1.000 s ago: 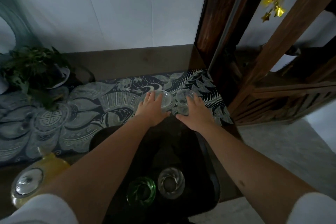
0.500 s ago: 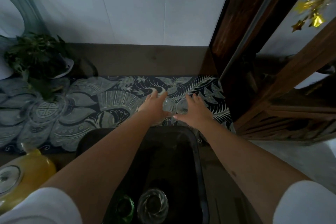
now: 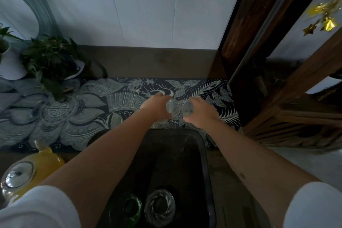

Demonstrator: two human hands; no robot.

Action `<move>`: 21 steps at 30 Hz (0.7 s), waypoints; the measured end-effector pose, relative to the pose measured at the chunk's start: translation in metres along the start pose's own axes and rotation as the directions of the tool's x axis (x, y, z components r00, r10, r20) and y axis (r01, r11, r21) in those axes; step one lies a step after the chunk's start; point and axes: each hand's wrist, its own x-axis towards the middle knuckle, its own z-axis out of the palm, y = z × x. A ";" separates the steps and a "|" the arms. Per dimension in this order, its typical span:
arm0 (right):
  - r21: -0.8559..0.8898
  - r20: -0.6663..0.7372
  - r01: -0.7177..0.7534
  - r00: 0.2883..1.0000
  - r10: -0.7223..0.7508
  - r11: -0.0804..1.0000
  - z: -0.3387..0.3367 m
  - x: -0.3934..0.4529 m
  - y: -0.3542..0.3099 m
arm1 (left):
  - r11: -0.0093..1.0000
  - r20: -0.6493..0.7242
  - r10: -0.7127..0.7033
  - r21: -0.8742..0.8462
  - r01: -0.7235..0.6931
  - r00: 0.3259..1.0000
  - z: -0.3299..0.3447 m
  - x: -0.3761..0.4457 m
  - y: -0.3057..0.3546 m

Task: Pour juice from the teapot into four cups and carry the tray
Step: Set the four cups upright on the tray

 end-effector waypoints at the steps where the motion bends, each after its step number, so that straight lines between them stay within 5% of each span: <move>1: 0.007 -0.014 0.014 1.000 -0.013 1.000 -0.003 -0.003 -0.004 | 1.000 -0.008 0.005 0.005 -0.005 1.000 -0.004 -0.005 -0.004; 8: -0.072 -0.026 0.128 0.991 -0.131 0.989 -0.001 -0.032 -0.049 | 1.000 -0.035 0.016 0.008 -0.016 0.999 -0.016 -0.052 -0.032; 21: -0.022 0.193 0.180 0.966 -0.172 0.983 0.053 -0.090 -0.095 | 0.999 -0.003 0.027 0.023 -0.027 1.000 0.009 -0.134 -0.070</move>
